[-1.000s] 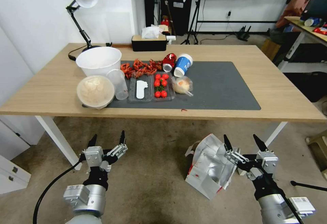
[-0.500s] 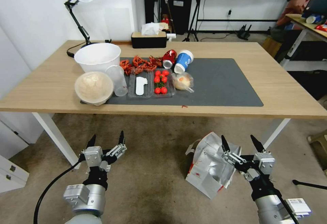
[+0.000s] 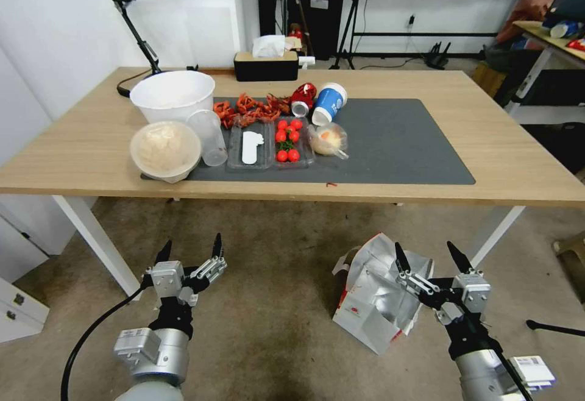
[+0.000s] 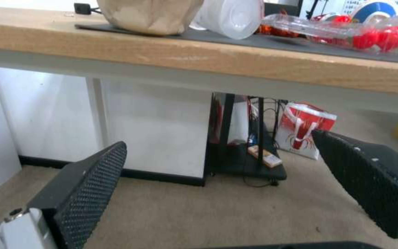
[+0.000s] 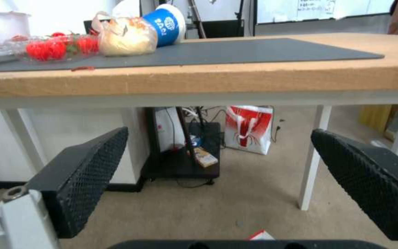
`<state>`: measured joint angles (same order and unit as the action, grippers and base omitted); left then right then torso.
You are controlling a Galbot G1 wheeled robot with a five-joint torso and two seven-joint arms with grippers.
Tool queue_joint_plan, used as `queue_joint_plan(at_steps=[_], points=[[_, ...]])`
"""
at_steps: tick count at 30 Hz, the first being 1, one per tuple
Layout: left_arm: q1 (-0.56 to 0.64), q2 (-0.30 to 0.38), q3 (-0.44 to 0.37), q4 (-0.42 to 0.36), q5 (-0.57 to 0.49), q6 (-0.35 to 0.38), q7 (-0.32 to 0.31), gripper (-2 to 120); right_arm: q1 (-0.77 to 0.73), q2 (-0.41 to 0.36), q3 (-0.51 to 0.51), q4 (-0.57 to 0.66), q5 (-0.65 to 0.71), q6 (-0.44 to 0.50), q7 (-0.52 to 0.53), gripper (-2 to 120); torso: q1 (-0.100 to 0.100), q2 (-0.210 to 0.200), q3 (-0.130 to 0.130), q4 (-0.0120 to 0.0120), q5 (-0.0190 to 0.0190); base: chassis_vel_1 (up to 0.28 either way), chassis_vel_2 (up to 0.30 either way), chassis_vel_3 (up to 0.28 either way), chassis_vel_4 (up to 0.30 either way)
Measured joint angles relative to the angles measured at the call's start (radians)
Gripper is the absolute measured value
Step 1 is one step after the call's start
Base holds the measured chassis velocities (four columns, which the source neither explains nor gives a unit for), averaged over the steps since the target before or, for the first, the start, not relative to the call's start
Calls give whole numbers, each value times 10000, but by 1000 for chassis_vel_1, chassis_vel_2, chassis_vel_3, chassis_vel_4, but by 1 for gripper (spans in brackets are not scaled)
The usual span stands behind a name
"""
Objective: Pick up the food delivery bag from the floor and place it on the table.
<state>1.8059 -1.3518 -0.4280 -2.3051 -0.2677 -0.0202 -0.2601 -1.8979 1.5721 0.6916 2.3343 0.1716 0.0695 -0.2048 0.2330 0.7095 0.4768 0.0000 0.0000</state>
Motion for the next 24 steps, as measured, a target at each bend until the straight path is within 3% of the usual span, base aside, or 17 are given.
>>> queue_joint_plan(at_steps=[24], points=[[79,-69,-19,-21,64,-72,-25,100,-83,-72,16,15,31,99,-66,100,-407,-1009,-605,0,0,0,0,0,0]])
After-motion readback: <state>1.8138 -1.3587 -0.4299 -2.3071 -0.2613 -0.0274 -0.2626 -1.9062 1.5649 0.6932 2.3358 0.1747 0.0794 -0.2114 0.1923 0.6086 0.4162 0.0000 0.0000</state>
